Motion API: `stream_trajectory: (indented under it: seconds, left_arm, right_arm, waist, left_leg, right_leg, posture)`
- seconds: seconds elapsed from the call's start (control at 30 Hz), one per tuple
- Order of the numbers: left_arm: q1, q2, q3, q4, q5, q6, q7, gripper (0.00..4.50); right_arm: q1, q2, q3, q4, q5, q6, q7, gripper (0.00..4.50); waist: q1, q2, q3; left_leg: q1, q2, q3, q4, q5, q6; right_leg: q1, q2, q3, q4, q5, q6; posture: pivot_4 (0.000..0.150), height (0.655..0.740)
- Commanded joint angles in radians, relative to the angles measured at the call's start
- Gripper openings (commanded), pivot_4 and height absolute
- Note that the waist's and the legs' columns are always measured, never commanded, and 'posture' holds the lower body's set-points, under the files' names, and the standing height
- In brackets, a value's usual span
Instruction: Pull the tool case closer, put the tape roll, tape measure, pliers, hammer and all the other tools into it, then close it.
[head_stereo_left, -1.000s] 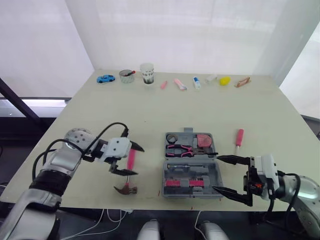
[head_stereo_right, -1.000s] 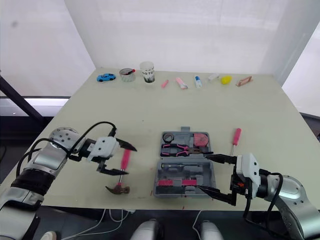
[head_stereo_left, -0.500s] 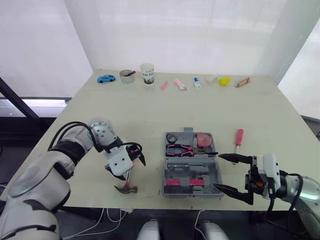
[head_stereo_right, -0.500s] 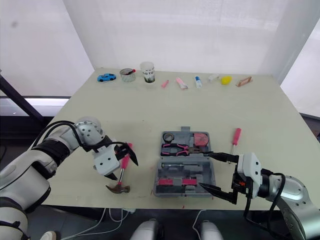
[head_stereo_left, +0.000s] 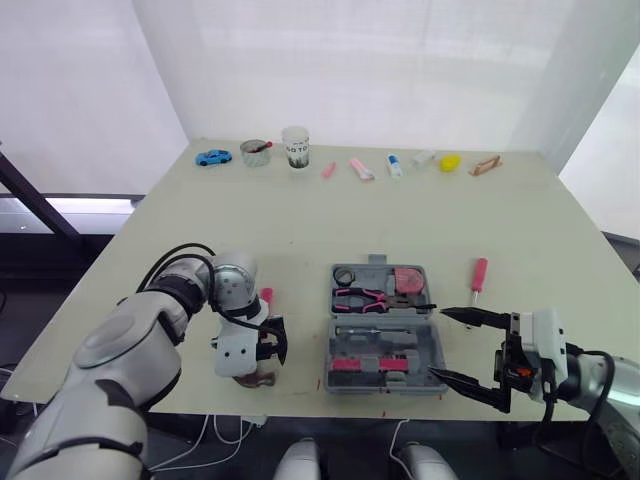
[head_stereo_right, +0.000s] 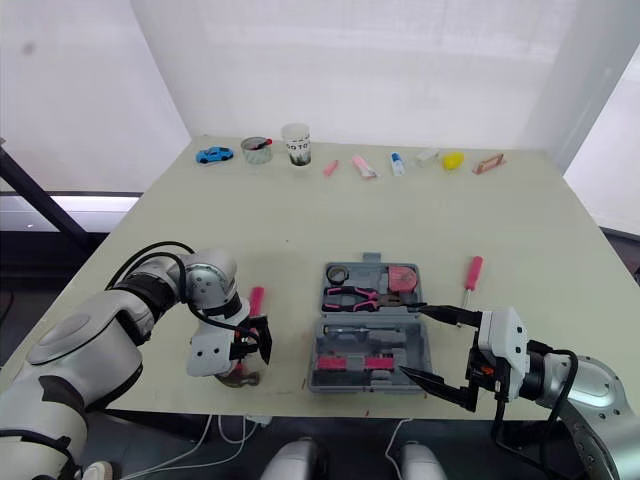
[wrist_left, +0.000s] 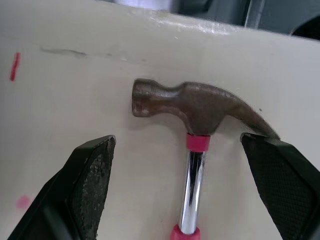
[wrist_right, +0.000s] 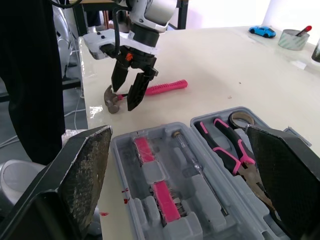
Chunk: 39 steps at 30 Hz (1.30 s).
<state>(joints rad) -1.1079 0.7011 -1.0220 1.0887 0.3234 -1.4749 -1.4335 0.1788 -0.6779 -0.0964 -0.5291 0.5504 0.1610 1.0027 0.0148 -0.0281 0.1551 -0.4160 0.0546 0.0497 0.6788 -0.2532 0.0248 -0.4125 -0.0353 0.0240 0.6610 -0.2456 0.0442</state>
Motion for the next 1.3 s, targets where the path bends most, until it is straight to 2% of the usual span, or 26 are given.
stream_trajectory:
  seconds: [0.03,0.17,0.37,0.47,0.53,0.57,0.6,0.63,0.67,0.7,0.73,0.87,1.0,1.17,1.3]
  left_arm:
    - [-0.033,-0.014,0.032,0.035,0.106,-0.03,0.086,4.28]
    - [-0.041,-0.028,0.036,0.046,0.213,-0.046,0.178,4.28]
    - [-0.013,-0.053,0.018,0.087,0.29,-0.078,0.267,4.28]
    - [0.006,-0.052,0.004,0.128,0.304,-0.087,0.27,3.34]
    - [0.014,-0.047,0.002,0.138,0.324,-0.091,0.276,2.33]
    - [0.017,-0.045,0.002,0.142,0.33,-0.093,0.279,2.1]
    - [0.019,-0.043,0.003,0.144,0.337,-0.095,0.284,1.58]
    - [0.021,-0.041,0.003,0.143,0.344,-0.096,0.289,1.27]
    - [0.021,-0.04,0.003,0.145,0.35,-0.097,0.292,0.64]
    - [0.02,-0.039,0.003,0.147,0.354,-0.1,0.297,0.25]
    - [0.019,-0.038,0.002,0.148,0.358,-0.103,0.3,0.12]
    - [0.005,-0.018,-0.003,0.164,0.349,-0.131,0.306,0.12]
    - [-0.013,0.087,-0.022,0.165,0.257,-0.14,0.302,0.12]
    - [-0.038,0.157,0.008,0.21,0.145,-0.14,0.29,0.12]
    - [-0.011,0.244,-0.015,0.152,0.028,-0.126,0.267,0.12]
  right_arm:
    - [-0.005,-0.005,-0.024,-0.03,0.019,-0.003,-0.005,4.5]
    - [-0.008,-0.003,-0.018,-0.03,0.016,-0.003,-0.008,4.5]
    - [-0.015,0.003,-0.005,-0.027,0.008,-0.005,-0.013,4.5]
    - [-0.019,0.004,-0.001,-0.025,0.006,-0.004,-0.014,4.5]
    - [-0.022,0.005,0.001,-0.023,0.005,-0.004,-0.015,4.5]
    - [-0.023,0.005,0.002,-0.022,0.005,-0.004,-0.015,4.5]
    - [-0.025,0.006,0.004,-0.021,0.004,-0.004,-0.016,4.5]
    - [-0.026,0.007,0.005,-0.019,0.004,-0.004,-0.016,4.5]
    - [-0.028,0.007,0.007,-0.018,0.004,-0.004,-0.015,4.5]
    - [-0.03,0.007,0.008,-0.016,0.004,-0.005,-0.014,4.5]
    - [-0.031,0.008,0.01,-0.015,0.003,-0.005,-0.013,4.5]
    - [-0.048,0.006,0.014,-0.005,0.003,-0.005,-0.006,4.5]
    - [-0.055,0.007,0.02,0.006,0.007,-0.007,0.006,4.5]
    - [-0.055,0.019,0.03,0.009,0.018,-0.01,0.017,4.5]
    - [-0.066,0.02,0.04,0.02,0.03,-0.011,0.046,4.5]
  waist:
    - [0.0,0.0,0.0]
    - [-0.001,0.0,0.0]
    - [-0.001,0.002,-0.001]
    - [-0.003,0.006,-0.004]
    - [-0.002,0.009,-0.005]
    - [-0.002,0.01,-0.006]
    - [-0.001,0.011,-0.006]
    - [-0.001,0.012,-0.007]
    - [-0.002,0.012,-0.007]
    - [-0.002,0.012,-0.007]
    - [-0.002,0.012,-0.007]
    - [-0.004,0.012,-0.008]
    - [-0.012,0.008,-0.005]
    - [-0.013,0.004,-0.003]
    - [-0.002,-0.001,0.0]
  left_leg:
    - [0.0,0.0,0.0,0.0,0.0,0.0]
    - [0.0,0.0,0.0,0.0,0.0,0.0]
    - [0.002,0.0,0.0,0.0,0.0,0.0]
    - [0.002,0.0,0.001,0.0,0.0,0.0]
    - [0.002,0.0,0.001,0.0,0.0,0.0]
    - [0.002,0.0,0.001,0.0,0.0,0.0]
    - [0.002,0.0,0.001,0.0,0.0,0.0]
    - [0.002,0.0,0.001,0.0,0.0,0.0]
    - [0.003,0.0,0.001,0.0,0.0,0.0]
    - [0.003,0.0,0.001,0.0,0.0,0.0]
    - [0.003,0.0,0.001,0.0,0.0,0.0]
    - [0.003,0.0,0.001,0.0,0.0,0.0]
    - [0.002,0.0,0.0,0.0,0.0,0.0]
    - [0.001,0.001,-0.001,0.0,0.0,0.0]
    - [0.001,0.001,0.0,0.0,0.0,0.0]
  right_leg:
    - [0.0,0.0,0.0,0.0,0.001,0.001]
    - [0.0,0.0,0.0,0.0,0.001,0.002]
    - [0.001,0.0,0.0,0.001,0.001,0.002]
    - [0.002,0.0,0.001,0.001,0.001,0.002]
    - [0.002,0.0,0.001,0.001,0.001,0.002]
    - [0.002,0.0,0.001,0.001,0.001,0.002]
    - [0.002,0.0,0.001,0.001,0.001,0.002]
    - [0.002,0.0,0.001,0.001,0.001,0.002]
    - [0.002,0.0,0.001,0.001,0.001,0.002]
    - [0.002,0.0,0.001,0.001,0.001,0.002]
    - [0.002,0.0,0.001,0.001,0.001,0.002]
    - [0.002,0.0,0.001,0.002,0.001,0.002]
    - [0.001,0.001,0.001,0.002,0.001,0.002]
    - [0.0,0.002,-0.001,0.002,0.001,0.001]
    - [0.0,0.0,-0.001,0.002,0.001,0.002]
  posture:
    - [0.15,0.74]
    - [0.15,0.74]
    - [0.15,0.74]
    - [0.15,0.74]
    - [0.15,0.74]
    - [0.15,0.74]
    - [0.15,0.74]
    - [0.15,0.74]
    - [0.15,0.74]
    - [0.15,0.74]
    - [0.15,0.74]
    - [0.15,0.74]
    - [0.15,0.74]
    - [0.15,0.74]
    - [0.15,0.74]
